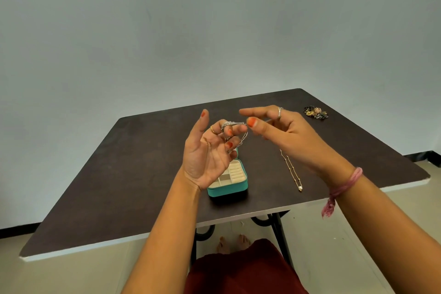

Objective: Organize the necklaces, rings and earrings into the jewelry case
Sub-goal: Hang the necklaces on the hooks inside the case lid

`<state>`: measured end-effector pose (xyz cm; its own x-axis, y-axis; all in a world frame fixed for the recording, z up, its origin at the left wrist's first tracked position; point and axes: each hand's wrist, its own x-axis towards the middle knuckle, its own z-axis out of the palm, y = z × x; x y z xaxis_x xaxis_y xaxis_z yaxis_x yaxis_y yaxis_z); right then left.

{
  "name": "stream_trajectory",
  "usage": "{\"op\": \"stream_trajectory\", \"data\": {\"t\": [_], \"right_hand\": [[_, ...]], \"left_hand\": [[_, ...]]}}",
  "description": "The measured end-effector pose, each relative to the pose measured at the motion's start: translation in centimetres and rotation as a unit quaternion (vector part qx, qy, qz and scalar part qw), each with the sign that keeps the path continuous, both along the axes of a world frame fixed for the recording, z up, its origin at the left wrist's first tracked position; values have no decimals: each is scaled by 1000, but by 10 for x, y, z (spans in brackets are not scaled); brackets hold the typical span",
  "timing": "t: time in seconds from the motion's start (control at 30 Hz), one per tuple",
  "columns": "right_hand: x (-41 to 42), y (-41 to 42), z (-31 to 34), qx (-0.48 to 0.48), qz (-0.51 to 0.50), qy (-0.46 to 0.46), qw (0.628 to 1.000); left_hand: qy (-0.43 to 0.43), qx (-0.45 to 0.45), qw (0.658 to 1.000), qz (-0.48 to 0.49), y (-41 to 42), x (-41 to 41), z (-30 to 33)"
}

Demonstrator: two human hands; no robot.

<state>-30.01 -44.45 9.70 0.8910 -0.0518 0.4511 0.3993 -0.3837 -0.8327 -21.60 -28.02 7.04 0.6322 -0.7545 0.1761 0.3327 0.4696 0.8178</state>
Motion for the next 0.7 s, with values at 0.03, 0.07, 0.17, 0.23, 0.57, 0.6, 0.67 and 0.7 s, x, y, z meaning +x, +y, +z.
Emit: {"op": "stream_trajectory", "data": {"t": [0.03,0.07,0.17,0.23,0.57,0.6,0.67,0.7], "right_hand": [[0,1,0,-25,2,-4,1000],[1,1,-1,-47,0,-4,999],[3,-1,-2,-92,-32,11,995],[4,-1,-1,-120,-64,25,990],[18,15,10,-167,-106,36,980],[20,16,11,-167,-104,36,980],[22,17,13,-163,-92,42,981],[23,17,14,-161,-87,43,982]], "left_hand": [[1,5,1000,-1,-1,0,-1],[7,8,1000,-2,-2,0,-2],[10,20,1000,13,-5,-1,-4],[4,39,999,35,-4,-2,-4],[-31,66,989,125,-11,-7,-10],[-28,56,990,128,-12,-7,-12],[-12,28,990,136,-15,-5,-18],[-2,16,990,144,-16,-4,-20]]}}
